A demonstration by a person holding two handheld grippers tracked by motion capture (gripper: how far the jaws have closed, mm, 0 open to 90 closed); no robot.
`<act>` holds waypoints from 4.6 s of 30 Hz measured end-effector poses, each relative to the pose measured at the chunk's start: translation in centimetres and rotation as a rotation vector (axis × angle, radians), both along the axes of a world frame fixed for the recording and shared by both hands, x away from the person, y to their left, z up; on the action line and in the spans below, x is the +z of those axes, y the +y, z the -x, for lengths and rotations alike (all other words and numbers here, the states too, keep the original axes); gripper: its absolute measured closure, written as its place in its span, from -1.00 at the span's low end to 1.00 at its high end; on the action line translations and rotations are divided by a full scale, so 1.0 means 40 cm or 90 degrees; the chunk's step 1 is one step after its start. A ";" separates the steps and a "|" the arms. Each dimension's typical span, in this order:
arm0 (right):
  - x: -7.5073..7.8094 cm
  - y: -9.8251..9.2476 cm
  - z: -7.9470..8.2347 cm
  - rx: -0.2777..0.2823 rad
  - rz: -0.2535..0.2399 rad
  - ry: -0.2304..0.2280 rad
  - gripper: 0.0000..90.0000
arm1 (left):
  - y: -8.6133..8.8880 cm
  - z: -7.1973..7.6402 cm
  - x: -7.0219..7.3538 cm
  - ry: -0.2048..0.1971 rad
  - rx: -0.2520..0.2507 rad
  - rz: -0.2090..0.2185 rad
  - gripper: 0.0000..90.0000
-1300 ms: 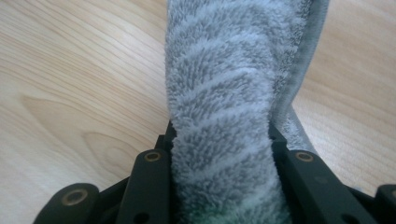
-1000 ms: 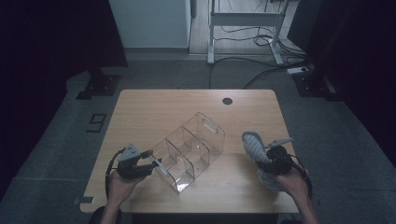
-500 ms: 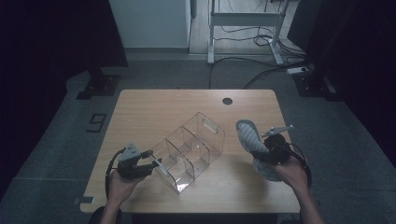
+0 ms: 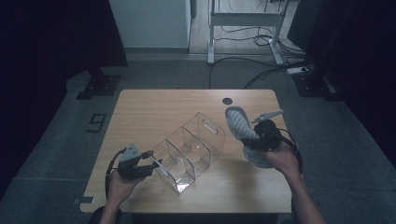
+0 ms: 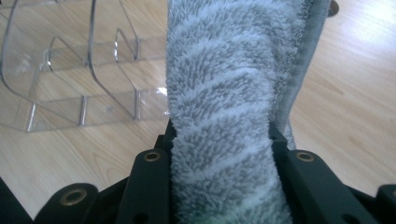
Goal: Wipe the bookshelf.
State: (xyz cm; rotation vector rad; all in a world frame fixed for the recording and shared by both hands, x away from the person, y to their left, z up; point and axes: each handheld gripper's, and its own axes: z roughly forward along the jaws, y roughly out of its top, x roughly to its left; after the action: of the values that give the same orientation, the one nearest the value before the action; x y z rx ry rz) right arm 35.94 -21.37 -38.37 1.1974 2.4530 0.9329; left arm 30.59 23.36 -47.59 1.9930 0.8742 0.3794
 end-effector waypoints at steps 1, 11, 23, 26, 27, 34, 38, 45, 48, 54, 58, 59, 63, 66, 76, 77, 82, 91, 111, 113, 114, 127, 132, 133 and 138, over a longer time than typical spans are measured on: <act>0.006 0.008 -0.007 0.004 0.000 -0.001 0.43 | 0.000 0.000 0.000 0.000 -0.001 -0.001 -0.02; 0.043 0.090 -0.062 0.032 0.007 -0.010 0.43 | -0.002 0.003 0.002 -0.002 -0.010 -0.005 -0.02; 0.070 0.193 -0.129 0.052 0.021 -0.022 0.43 | -0.003 0.005 0.002 -0.004 -0.021 -0.009 -0.02; 0.071 0.225 -0.156 0.055 0.021 -0.026 0.42 | -0.003 0.005 0.002 -0.005 -0.021 -0.008 -0.02; 0.069 0.232 -0.164 0.056 0.021 -0.026 0.42 | -0.003 0.005 0.002 -0.005 -0.022 -0.008 -0.02; 0.046 0.278 -0.207 0.054 0.033 -0.028 0.42 | -0.003 0.005 0.002 -0.005 -0.023 -0.009 -0.02; 0.035 0.294 -0.223 0.060 0.032 -0.026 0.41 | -0.003 0.005 0.002 -0.005 -0.022 -0.009 -0.02; -0.002 0.329 -0.253 0.058 0.066 -0.019 0.40 | -0.005 0.005 0.002 -0.006 -0.020 -0.007 -0.02; -0.009 0.337 -0.257 0.060 0.076 -0.015 0.40 | -0.005 0.006 0.003 -0.005 -0.019 -0.011 -0.02; -0.033 0.352 -0.260 0.058 0.108 -0.005 0.42 | -0.009 0.008 0.005 -0.004 -0.010 -0.017 -0.02; -0.031 0.349 -0.257 0.064 0.115 -0.010 0.40 | -0.012 0.009 0.005 -0.005 -0.004 -0.022 -0.02; -0.030 0.345 -0.251 0.067 0.118 -0.013 0.40 | -0.014 0.010 0.006 -0.005 -0.001 -0.023 -0.02; -0.028 0.335 -0.238 0.068 0.120 -0.016 0.40 | -0.018 0.011 0.006 -0.006 0.004 -0.028 -0.01; -0.027 0.330 -0.230 0.066 0.122 -0.014 0.40 | -0.018 0.011 0.006 -0.005 0.005 -0.028 -0.01; -0.021 0.283 -0.181 0.064 0.112 -0.022 0.40 | -0.019 0.012 0.005 -0.006 0.011 -0.028 -0.01; -0.022 0.276 -0.176 0.065 0.108 -0.023 0.40 | -0.019 0.012 0.005 -0.008 0.010 -0.028 -0.01; -0.025 0.246 -0.151 0.063 0.090 -0.023 0.40 | -0.017 0.012 0.003 -0.013 0.009 -0.026 -0.01; -0.029 0.202 -0.110 0.060 0.073 -0.021 0.40 | -0.017 0.013 0.001 -0.016 0.011 -0.024 -0.01; -0.083 0.144 -0.043 0.043 0.066 -0.010 0.47 | -0.020 0.015 0.000 -0.020 0.017 -0.024 0.00; -0.091 0.144 -0.043 0.042 0.066 -0.008 0.48 | -0.020 0.015 0.000 -0.020 0.018 -0.025 0.00; -0.096 0.144 -0.043 0.038 0.065 -0.006 0.48 | -0.021 0.015 0.000 -0.020 0.019 -0.023 0.00; -0.138 0.146 -0.048 0.025 0.059 -0.005 0.52 | -0.025 0.017 0.001 -0.018 0.023 -0.025 0.00; -0.164 0.142 -0.052 0.016 0.047 0.005 0.53 | -0.028 0.017 0.003 -0.019 0.023 -0.027 0.00; -0.167 0.142 -0.052 0.016 0.045 0.007 0.53 | -0.027 0.017 0.002 -0.018 0.023 -0.026 0.00; -0.182 0.143 -0.051 0.011 0.044 0.011 0.54 | -0.027 0.017 0.002 -0.017 0.023 -0.026 0.00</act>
State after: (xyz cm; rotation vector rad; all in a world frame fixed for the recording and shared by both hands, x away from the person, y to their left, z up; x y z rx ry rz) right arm 37.99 -15.66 -45.65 1.1671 2.4909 0.8383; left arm 29.91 22.28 -47.50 2.0077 0.8933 0.4474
